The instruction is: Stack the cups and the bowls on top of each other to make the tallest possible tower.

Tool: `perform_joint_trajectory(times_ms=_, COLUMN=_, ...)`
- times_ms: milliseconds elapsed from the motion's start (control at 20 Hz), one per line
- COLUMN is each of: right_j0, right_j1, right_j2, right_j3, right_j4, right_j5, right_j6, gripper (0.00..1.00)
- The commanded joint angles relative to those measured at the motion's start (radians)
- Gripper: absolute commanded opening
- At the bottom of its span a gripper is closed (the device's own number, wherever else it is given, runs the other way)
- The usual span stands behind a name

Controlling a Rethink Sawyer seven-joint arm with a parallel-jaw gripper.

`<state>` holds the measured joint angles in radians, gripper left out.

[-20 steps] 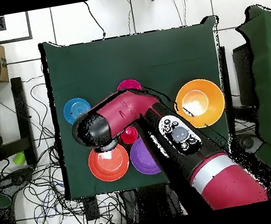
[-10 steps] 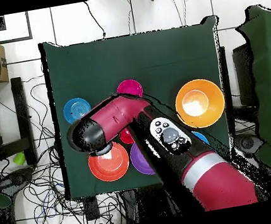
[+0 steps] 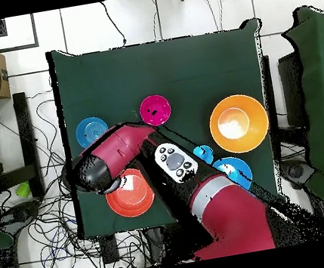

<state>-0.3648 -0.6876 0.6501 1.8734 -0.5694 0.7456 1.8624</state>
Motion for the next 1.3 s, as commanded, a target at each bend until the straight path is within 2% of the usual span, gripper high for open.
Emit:
perform_joint_trajectory(times_ms=50, right_j0=0.014, right_j1=0.063, right_j2=-0.093, right_j3=-0.037, right_j4=-0.100, right_j5=-0.072, right_j6=0.025, gripper=1.00)
perform_joint_trajectory(times_ms=1300, right_j0=0.045, right_j1=0.071, right_j2=-0.112, right_j3=-0.026, right_j4=-0.068, right_j5=-0.103, right_j6=0.037, gripper=1.00)
